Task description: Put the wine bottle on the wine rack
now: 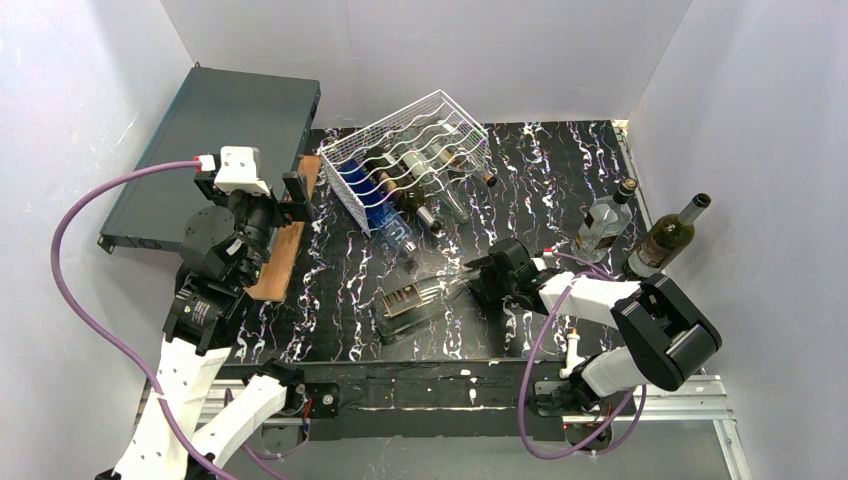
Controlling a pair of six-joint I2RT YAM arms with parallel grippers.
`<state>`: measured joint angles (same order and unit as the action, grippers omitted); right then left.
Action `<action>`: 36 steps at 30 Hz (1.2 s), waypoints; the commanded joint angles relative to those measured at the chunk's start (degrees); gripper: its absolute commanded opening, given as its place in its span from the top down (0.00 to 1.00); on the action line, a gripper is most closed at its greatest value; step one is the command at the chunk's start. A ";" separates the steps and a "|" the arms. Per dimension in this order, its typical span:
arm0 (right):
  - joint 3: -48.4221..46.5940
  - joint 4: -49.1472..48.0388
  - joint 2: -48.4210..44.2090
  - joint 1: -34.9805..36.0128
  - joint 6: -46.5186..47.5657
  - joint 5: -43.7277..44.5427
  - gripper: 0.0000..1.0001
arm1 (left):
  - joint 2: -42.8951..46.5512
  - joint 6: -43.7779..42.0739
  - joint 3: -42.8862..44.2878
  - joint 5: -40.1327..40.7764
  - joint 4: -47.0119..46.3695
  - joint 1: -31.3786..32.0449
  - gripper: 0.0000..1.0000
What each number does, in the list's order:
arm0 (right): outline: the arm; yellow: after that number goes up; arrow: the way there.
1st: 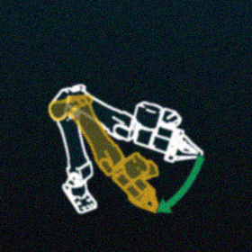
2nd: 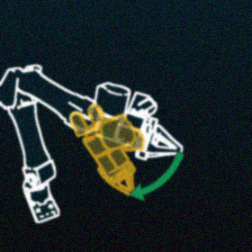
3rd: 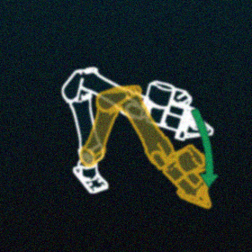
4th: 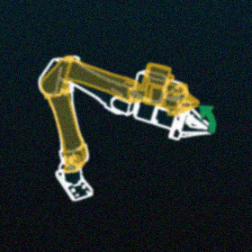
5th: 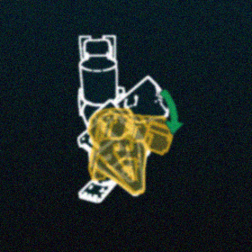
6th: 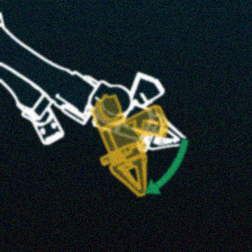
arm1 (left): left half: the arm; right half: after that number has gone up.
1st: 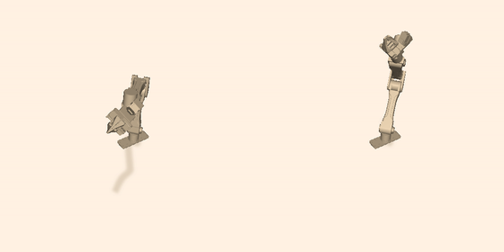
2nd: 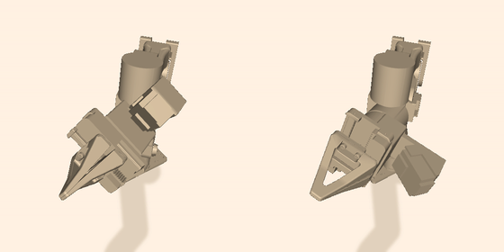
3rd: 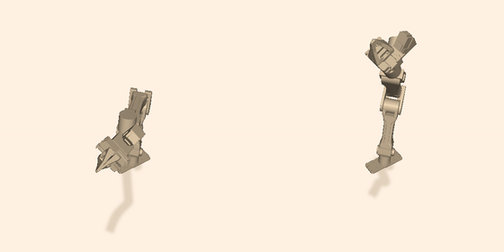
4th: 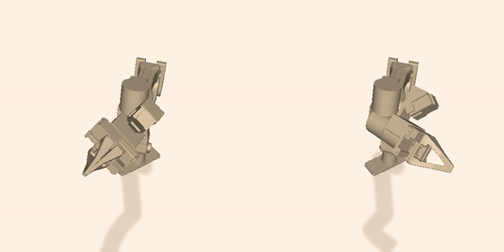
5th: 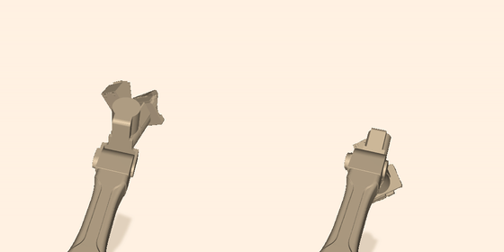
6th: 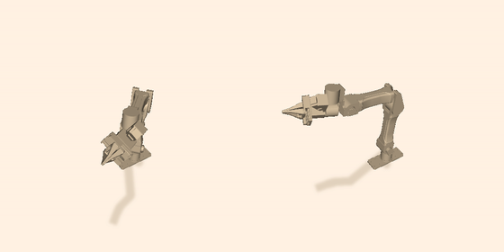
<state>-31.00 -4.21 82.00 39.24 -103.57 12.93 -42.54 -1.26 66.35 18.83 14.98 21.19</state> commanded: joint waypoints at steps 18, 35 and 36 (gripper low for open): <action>-5.30 21.28 -18.33 0.21 39.62 0.14 0.02 | -0.08 0.45 0.39 -0.37 -0.85 0.50 0.01; -22.68 29.02 -11.58 0.22 126.40 -7.40 0.02 | 0.24 0.45 0.16 -0.01 -1.18 0.69 0.01; -23.80 30.02 -9.65 0.22 131.50 -8.27 0.02 | 0.31 0.51 0.24 -0.25 -1.16 0.76 0.01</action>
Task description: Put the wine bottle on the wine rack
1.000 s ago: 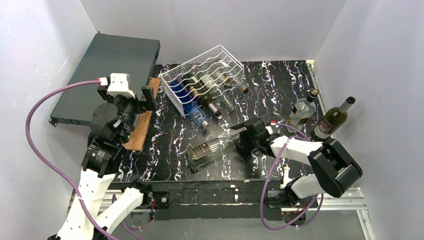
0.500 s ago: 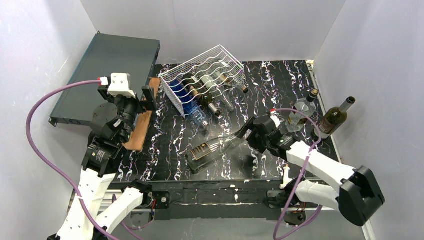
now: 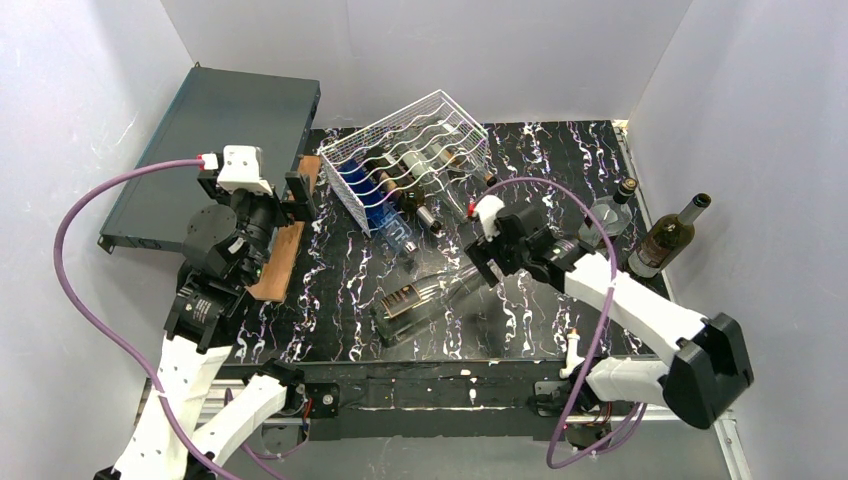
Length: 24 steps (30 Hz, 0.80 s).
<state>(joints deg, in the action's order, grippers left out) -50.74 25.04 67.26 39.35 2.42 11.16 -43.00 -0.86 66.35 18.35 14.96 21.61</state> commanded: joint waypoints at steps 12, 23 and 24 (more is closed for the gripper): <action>-8.50 5.54 12.71 -0.68 49.70 -29.08 0.02 | 2.66 -0.44 0.14 0.42 -1.39 1.55 0.01; -10.87 5.76 23.08 -0.77 54.46 -34.83 0.02 | 3.70 -2.52 -0.13 3.88 -1.84 1.33 0.01; -10.72 5.34 23.95 -0.79 54.75 -35.02 0.03 | 3.73 -2.62 -0.23 3.95 -1.86 1.33 0.01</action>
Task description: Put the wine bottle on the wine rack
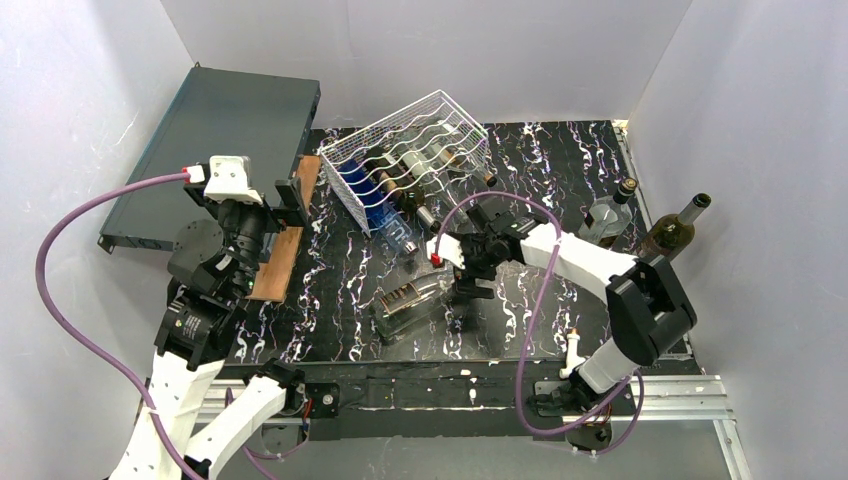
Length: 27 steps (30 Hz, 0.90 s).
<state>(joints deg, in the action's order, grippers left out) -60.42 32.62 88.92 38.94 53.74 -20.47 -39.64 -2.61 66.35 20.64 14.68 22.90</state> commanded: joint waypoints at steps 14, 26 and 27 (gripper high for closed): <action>10.32 -22.37 3.71 2.81 -6.26 -2.15 0.09 | -0.56 -0.68 0.40 0.57 -0.88 0.04 0.01; 15.94 -26.00 1.86 8.27 -12.65 1.32 0.34 | -2.18 0.32 0.14 -0.67 -0.88 0.00 0.01; 16.32 -26.06 1.55 8.69 -12.93 1.41 0.36 | -2.32 0.38 0.10 -0.69 -0.90 -0.02 0.01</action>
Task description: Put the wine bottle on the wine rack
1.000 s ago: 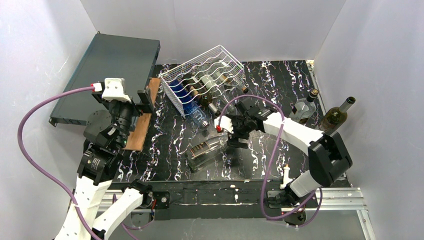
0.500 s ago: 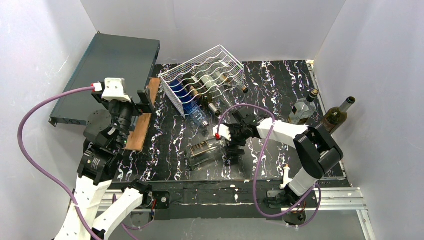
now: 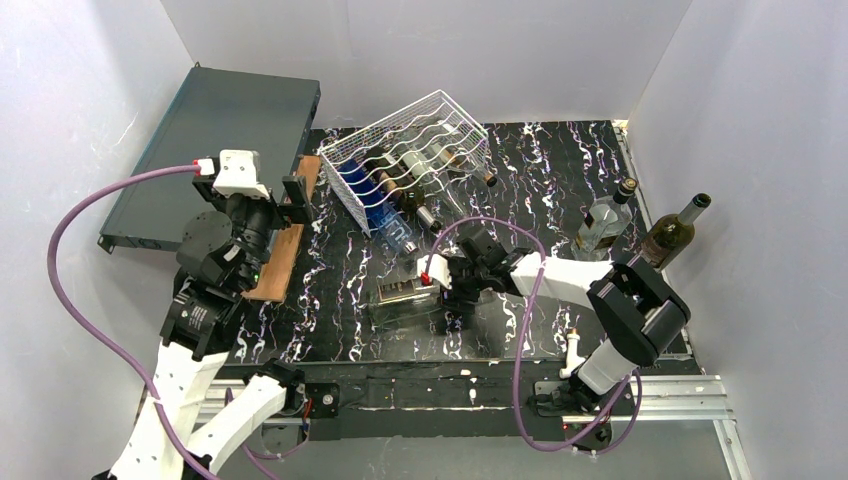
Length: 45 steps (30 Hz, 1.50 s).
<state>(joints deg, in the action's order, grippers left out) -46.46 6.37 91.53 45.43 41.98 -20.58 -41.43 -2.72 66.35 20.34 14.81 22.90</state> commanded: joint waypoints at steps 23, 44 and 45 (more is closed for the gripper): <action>-2.25 8.05 -7.47 11.05 -35.76 13.44 0.85 | -1.50 0.61 -0.97 1.02 -2.04 -0.03 0.01; -12.68 -3.40 -17.51 7.02 -72.85 -8.07 0.99 | 0.82 0.41 -1.82 2.55 -3.19 -0.04 0.01; -12.18 -5.27 -17.77 6.44 -74.41 -8.82 0.99 | 0.82 0.28 -1.86 2.60 -3.24 0.00 0.01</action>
<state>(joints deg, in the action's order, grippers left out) -55.81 18.13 76.90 54.83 -23.44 -18.37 -41.19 -2.35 65.08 21.17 13.43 22.90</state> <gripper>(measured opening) 0.349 0.992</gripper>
